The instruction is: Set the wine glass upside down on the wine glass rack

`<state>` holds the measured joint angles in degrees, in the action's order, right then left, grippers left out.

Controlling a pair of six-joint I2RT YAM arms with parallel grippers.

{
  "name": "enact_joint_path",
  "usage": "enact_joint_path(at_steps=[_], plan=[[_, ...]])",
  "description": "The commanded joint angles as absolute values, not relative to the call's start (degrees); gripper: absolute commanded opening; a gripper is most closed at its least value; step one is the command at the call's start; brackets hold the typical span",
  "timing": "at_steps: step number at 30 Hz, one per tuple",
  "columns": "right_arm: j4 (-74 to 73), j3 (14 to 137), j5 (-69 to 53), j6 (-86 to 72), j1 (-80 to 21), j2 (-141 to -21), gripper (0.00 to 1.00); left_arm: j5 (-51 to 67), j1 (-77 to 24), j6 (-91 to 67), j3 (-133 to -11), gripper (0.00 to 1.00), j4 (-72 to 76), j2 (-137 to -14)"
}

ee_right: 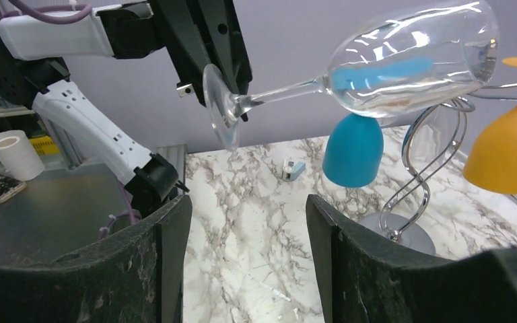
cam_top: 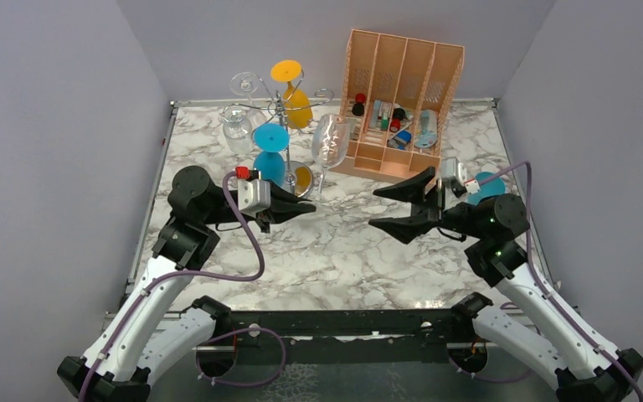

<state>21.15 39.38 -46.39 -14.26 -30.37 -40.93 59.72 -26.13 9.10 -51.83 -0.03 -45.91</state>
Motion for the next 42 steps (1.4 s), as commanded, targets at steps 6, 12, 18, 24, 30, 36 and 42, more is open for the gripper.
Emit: enact_joint_path(at_steps=[6,12,18,24,30,36,42], plan=[[27.8,46.5,-41.7,-14.4,-36.9,-49.5,0.61,58.0,-28.5,7.6,-55.3,0.0,6.4,-47.3],[19.6,53.4,-31.4,-4.3,-49.8,-55.4,0.56,56.7,-29.5,8.5,-54.9,0.0,6.8,-47.4],[19.2,53.0,-29.4,-4.0,-51.5,-55.8,0.34,56.1,-29.9,8.8,-53.0,0.0,6.7,-45.7],[16.2,52.9,-27.3,-2.8,-51.9,-56.7,0.3,57.0,-30.1,8.9,-52.4,0.0,6.8,-45.6],[16.1,52.9,-25.6,-2.6,-52.3,-57.3,0.24,56.5,-30.2,9.3,-51.7,0.0,6.7,-45.4],[16.7,52.6,-25.3,-3.0,-52.4,-57.3,0.05,56.2,-30.4,8.9,-51.3,0.0,6.7,-45.2],[16.3,52.3,-23.5,-5.3,-52.5,-56.7,0.01,54.9,-30.5,8.4,-50.5,0.0,6.7,-44.7]])
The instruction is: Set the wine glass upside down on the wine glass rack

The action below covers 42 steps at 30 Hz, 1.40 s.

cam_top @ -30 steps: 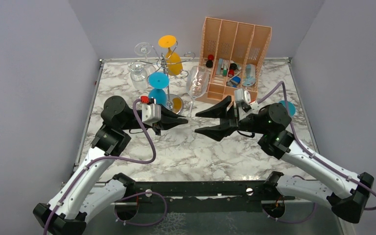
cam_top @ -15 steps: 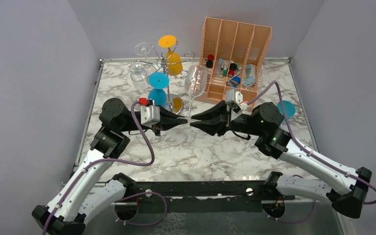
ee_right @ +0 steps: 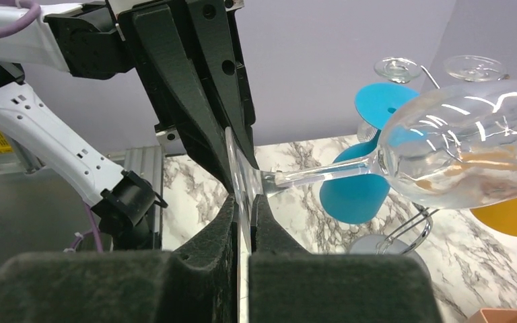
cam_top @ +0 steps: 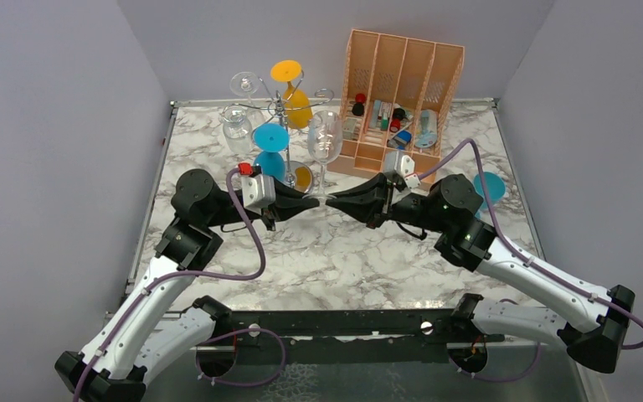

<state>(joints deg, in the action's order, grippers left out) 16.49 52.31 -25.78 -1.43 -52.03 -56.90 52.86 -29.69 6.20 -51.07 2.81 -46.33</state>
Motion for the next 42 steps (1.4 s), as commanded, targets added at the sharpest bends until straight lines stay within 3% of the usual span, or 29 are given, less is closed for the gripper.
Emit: enact_joint_path(at_steps=[1,5,9,16,24,26,42], plan=[[15.6,52.5,-22.9,-5.8,-52.5,-56.4,0.01,54.8,-30.5,8.4,-50.4,0.04,6.7,-44.6],[14.6,51.2,-22.2,-7.3,-52.5,-53.9,0.01,54.6,-30.5,9.3,-49.8,0.29,7.1,-43.8],[15.7,47.0,-21.1,-9.0,-52.5,-49.4,0.01,55.5,-30.5,10.4,-49.2,0.48,7.6,-43.1],[12.1,45.8,-19.3,-17.0,-52.5,-44.1,0.01,56.5,-30.5,10.8,-48.1,0.61,7.7,-41.3],[-4.1,54.3,-8.6,-27.4,-52.5,-46.9,0.01,53.6,-30.5,10.2,-46.4,0.78,7.7,-39.7],[-7.5,56.9,-7.2,-29.4,-52.5,-49.3,0.01,52.5,-30.5,9.9,-45.3,0.98,7.7,-38.9],[-9.2,66.4,5.9,-38.9,-52.3,-60.8,0.01,39.1,-30.5,8.2,-33.9,0.99,5.0,-26.9]])
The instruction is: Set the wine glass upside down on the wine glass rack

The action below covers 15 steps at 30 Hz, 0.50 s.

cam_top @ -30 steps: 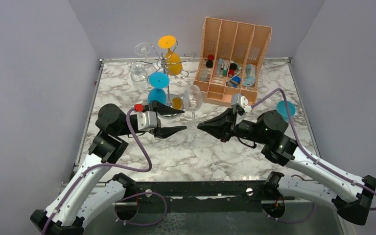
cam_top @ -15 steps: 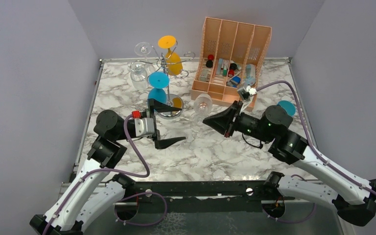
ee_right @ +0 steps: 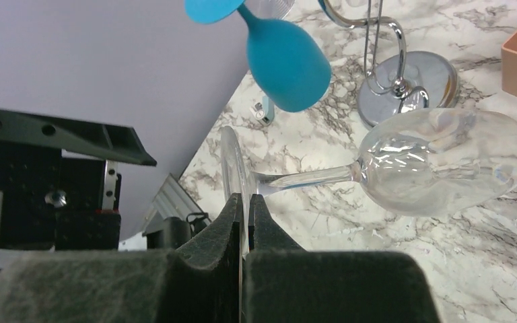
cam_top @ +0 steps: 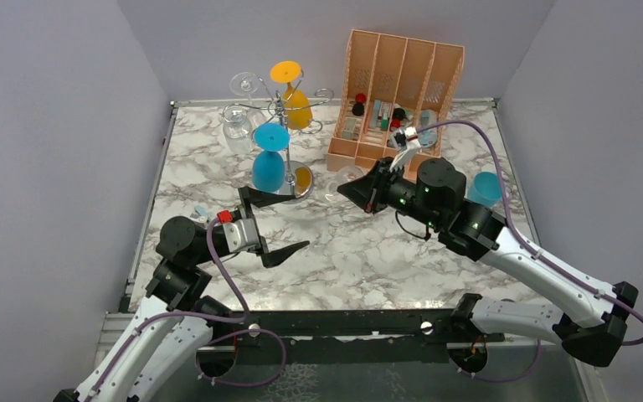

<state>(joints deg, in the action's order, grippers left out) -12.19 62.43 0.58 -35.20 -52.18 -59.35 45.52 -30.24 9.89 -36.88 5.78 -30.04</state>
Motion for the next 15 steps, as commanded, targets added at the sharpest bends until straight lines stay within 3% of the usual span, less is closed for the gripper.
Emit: enact_joint_path(at_steps=[1,15], plan=[[-9.6,67.3,6.7,-40.1,-52.0,-61.5,0.01,37.8,-30.5,7.8,-33.1,0.99,5.1,-25.8],[-6.4,70.8,15.4,-52.5,-46.8,-66.4,0.01,33.8,-30.5,6.8,-20.9,0.99,8.5,-15.8]])
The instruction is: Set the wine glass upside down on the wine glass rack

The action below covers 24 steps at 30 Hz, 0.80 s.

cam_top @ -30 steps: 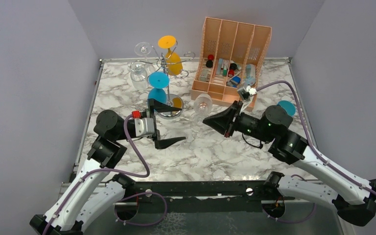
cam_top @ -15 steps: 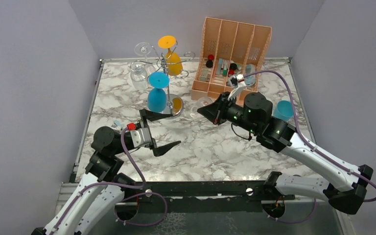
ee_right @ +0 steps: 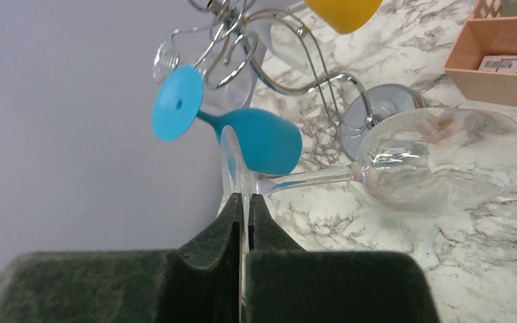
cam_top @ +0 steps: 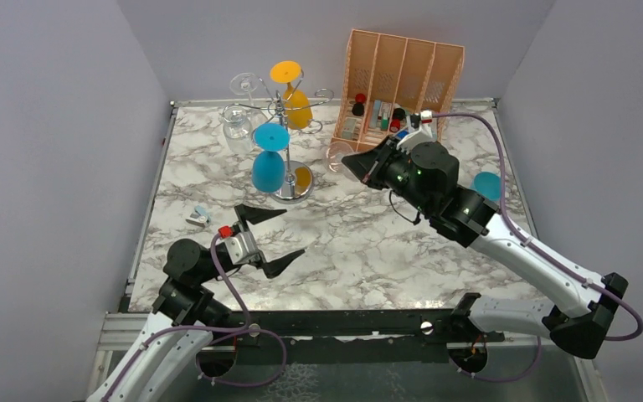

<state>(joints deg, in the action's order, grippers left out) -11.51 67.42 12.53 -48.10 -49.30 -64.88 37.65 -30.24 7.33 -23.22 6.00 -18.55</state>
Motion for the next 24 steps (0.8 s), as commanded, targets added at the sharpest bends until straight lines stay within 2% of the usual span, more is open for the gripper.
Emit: enact_joint_path(at_steps=[1,10,24], plan=[[-6.1,71.1,14.2,-53.7,-45.6,-67.1,0.01,32.8,-30.5,6.1,-20.4,0.99,8.8,-15.2],[1.4,72.6,9.4,-58.7,-38.5,-71.5,0.01,30.2,-30.5,6.4,-20.0,0.99,6.9,-12.8],[6.4,88.4,2.5,-57.6,-29.7,-86.2,0.01,31.7,-30.5,7.5,-20.0,0.99,6.8,-12.6]])
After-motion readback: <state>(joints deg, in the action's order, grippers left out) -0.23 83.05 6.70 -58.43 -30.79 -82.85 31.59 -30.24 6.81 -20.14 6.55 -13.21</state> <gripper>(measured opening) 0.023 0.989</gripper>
